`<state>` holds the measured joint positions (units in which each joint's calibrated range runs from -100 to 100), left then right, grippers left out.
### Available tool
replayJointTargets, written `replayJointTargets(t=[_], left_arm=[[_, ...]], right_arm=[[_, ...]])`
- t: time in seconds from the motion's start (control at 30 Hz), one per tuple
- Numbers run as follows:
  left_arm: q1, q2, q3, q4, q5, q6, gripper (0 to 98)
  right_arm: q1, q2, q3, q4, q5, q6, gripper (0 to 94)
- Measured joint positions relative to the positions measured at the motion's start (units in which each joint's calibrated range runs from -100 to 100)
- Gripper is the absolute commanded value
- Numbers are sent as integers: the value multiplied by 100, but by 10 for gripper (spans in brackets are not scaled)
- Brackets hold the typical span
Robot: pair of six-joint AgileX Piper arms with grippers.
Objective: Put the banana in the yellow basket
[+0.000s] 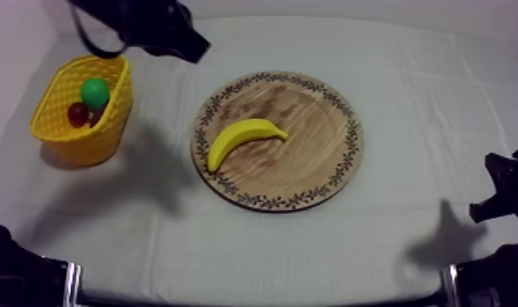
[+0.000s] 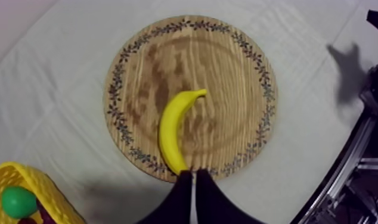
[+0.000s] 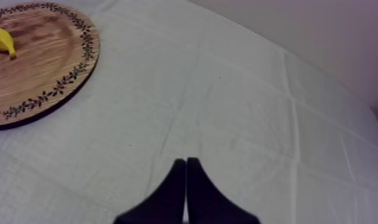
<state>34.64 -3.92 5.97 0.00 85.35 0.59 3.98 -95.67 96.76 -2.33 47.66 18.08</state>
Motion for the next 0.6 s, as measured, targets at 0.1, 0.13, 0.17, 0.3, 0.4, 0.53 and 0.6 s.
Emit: replayJointTargets(t=[0.1, 0.13, 0.17, 0.3, 0.4, 0.53, 0.6], left_arm=[[100, 321, -159, -79, 27, 36, 28], [126, 394, -192, -111, 27, 47, 46], [142, 450, -229, -138, 38, 59, 69], [161, 557, -374, -229, 27, 145, 176], [165, 626, -485, -309, 48, 260, 324], [155, 708, -634, -323, 107, 197, 511], [137, 749, -710, -317, 145, 118, 590]], right_arm=[[0, 0, 0, 0, 0, 0, 3], [0, 0, 0, 0, 0, 0, 3], [0, 0, 0, 0, 0, 0, 3], [0, 0, 0, 0, 0, 0, 3], [0, 0, 0, 0, 0, 0, 3], [0, 0, 0, 0, 0, 0, 3], [0, 0, 0, 0, 0, 0, 3]])
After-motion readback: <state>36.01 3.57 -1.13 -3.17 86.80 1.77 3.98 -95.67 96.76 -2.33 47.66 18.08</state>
